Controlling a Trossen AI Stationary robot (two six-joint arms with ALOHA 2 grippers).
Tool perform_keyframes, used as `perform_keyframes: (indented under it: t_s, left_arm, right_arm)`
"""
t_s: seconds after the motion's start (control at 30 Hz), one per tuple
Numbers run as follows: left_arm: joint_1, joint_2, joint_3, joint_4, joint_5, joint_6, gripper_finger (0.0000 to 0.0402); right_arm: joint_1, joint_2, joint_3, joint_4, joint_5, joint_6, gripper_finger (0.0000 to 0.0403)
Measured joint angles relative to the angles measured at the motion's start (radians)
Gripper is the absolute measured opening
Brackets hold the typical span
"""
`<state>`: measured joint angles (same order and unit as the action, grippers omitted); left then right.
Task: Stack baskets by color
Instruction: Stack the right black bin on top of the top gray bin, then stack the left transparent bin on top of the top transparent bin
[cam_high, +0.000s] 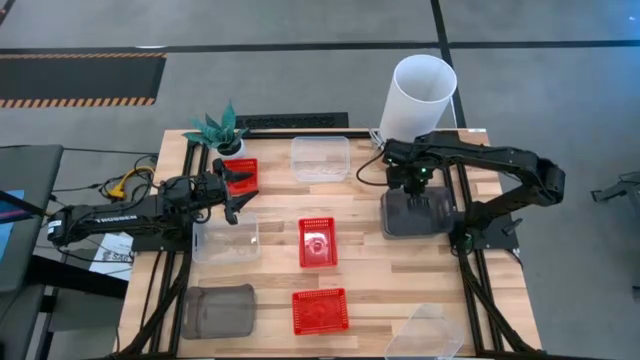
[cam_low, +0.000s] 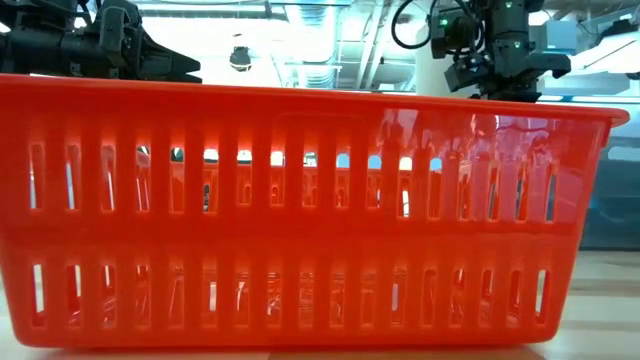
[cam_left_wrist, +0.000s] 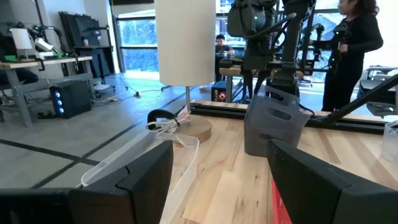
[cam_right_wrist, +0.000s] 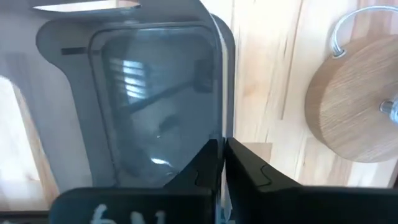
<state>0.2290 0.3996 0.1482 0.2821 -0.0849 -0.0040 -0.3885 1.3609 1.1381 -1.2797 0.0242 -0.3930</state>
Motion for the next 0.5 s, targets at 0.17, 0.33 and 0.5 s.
perform_keyframes:
  t_s: [0.17,0.33,0.5]
  left_arm:
    - [0.0,0.0,0.0,-0.004,0.0,0.0,0.0251]
    - [0.0,0.0,0.0,-0.01,0.0,0.0,0.0251]
    - [0.0,0.0,0.0,-0.009,0.0,0.0,0.0251]
  right_arm:
    - [0.0,0.0,0.0,0.003,0.0,0.001,0.0084]
    - [0.0,0.0,0.0,0.003,0.008,-0.005,0.0126]
    - [0.003,-0.001,0.043,-0.018,0.031,0.01,0.0165]
